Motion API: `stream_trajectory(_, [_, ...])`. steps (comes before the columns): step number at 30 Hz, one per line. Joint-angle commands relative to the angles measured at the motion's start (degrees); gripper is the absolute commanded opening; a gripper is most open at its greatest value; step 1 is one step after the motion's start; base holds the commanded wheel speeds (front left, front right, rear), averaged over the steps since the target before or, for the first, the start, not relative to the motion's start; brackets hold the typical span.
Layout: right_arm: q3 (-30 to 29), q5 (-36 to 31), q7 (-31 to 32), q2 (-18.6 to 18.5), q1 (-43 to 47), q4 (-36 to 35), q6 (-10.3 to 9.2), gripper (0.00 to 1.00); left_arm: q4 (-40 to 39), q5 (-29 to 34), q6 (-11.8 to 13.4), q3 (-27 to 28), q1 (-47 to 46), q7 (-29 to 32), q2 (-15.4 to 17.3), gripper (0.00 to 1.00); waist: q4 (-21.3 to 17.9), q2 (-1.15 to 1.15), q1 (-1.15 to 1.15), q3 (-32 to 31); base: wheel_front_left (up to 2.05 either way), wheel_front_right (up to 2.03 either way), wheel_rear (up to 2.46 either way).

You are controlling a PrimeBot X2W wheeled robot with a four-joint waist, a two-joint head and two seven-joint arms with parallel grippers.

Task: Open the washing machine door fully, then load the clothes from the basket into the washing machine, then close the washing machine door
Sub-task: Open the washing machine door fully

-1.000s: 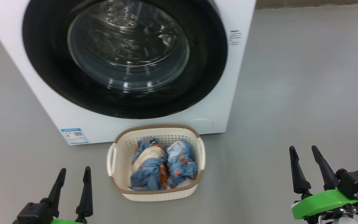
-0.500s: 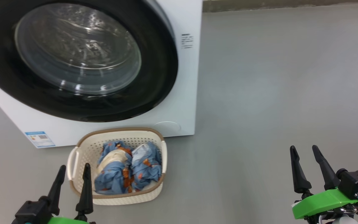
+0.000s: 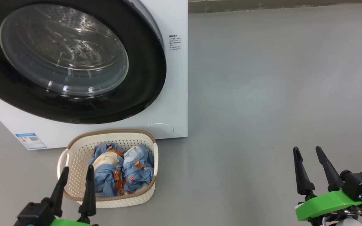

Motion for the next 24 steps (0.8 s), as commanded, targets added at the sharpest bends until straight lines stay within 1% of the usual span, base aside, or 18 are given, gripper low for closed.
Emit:
stream_trajectory(1, [1.3,-0.2,-0.7,-0.6,-1.5,-1.5,0.33,1.00,-1.6,-0.8,0.0,1.6,-1.8,-0.6,1.1,1.00,0.1,0.00,0.00,-0.1,0.00,0.00,0.00])
stream_trajectory(9, [1.7,0.2,-0.7,-0.8,-1.6,-2.1,0.33,1.00,-1.4,-1.1,0.0,1.0,-1.4,-0.6,0.6,1.00,0.6,0.00,0.00,-0.3,0.00,0.00,0.00])
stream_trajectory(14, [1.4,1.7,-0.7,-0.5,-2.3,-4.2,0.33,1.00,-1.4,-1.5,0.0,0.9,-0.8,-0.6,0.0,1.00,1.0,0.00,0.00,-0.4,0.00,0.00,0.00])
stream_trajectory(15, [1.3,2.7,-0.7,-0.2,-2.4,-4.5,0.33,0.95,-1.4,-1.5,0.0,0.9,-0.7,-0.6,-0.2,1.00,1.1,0.00,0.00,-0.4,0.00,0.00,0.00])
stream_trajectory(16, [1.3,4.0,-0.7,0.0,-2.5,-4.8,0.33,0.66,-1.4,-1.5,0.0,0.7,-0.6,-0.6,-0.3,1.00,1.2,0.00,0.00,-0.4,0.00,0.00,0.00])
stream_trajectory(17, [1.4,5.4,-0.7,0.2,-2.8,-5.0,0.33,0.45,-1.4,-1.5,0.0,0.5,-0.5,-0.6,-0.3,1.00,1.3,0.00,0.00,-0.4,0.00,0.00,0.00])
stream_trajectory(18, [1.4,5.4,-0.7,0.2,-2.8,-5.0,0.33,0.45,-1.4,-1.5,0.0,0.5,-0.5,-0.6,-0.3,1.00,1.3,0.00,0.00,-0.4,0.00,0.00,0.00])
stream_trajectory(19, [1.6,6.5,-0.7,0.2,-3.2,-5.0,0.33,0.33,-1.3,-1.5,0.0,0.4,-0.5,-0.6,-0.4,1.00,1.4,0.00,0.00,-0.3,0.00,0.00,0.00])
stream_trajectory(20, [2.1,8.9,-0.7,0.3,-4.3,-5.2,0.33,0.10,-1.3,-1.5,0.0,0.2,-0.6,-0.6,-0.4,1.00,1.6,0.00,0.00,-0.3,0.00,0.00,0.00])
stream_trajectory(22, [2.1,10.1,-0.7,0.3,-5.0,-5.3,0.33,0.11,-1.3,-1.6,0.0,0.0,-0.7,-0.6,-0.5,1.00,1.7,0.00,0.00,-0.2,0.00,0.00,0.00])
stream_trajectory(24, [1.8,12.7,-0.7,0.4,-6.7,-6.2,0.33,0.18,-1.3,-1.7,0.0,-0.1,-0.8,-0.6,-0.6,1.00,1.9,0.00,0.00,0.0,0.00,0.00,0.00])
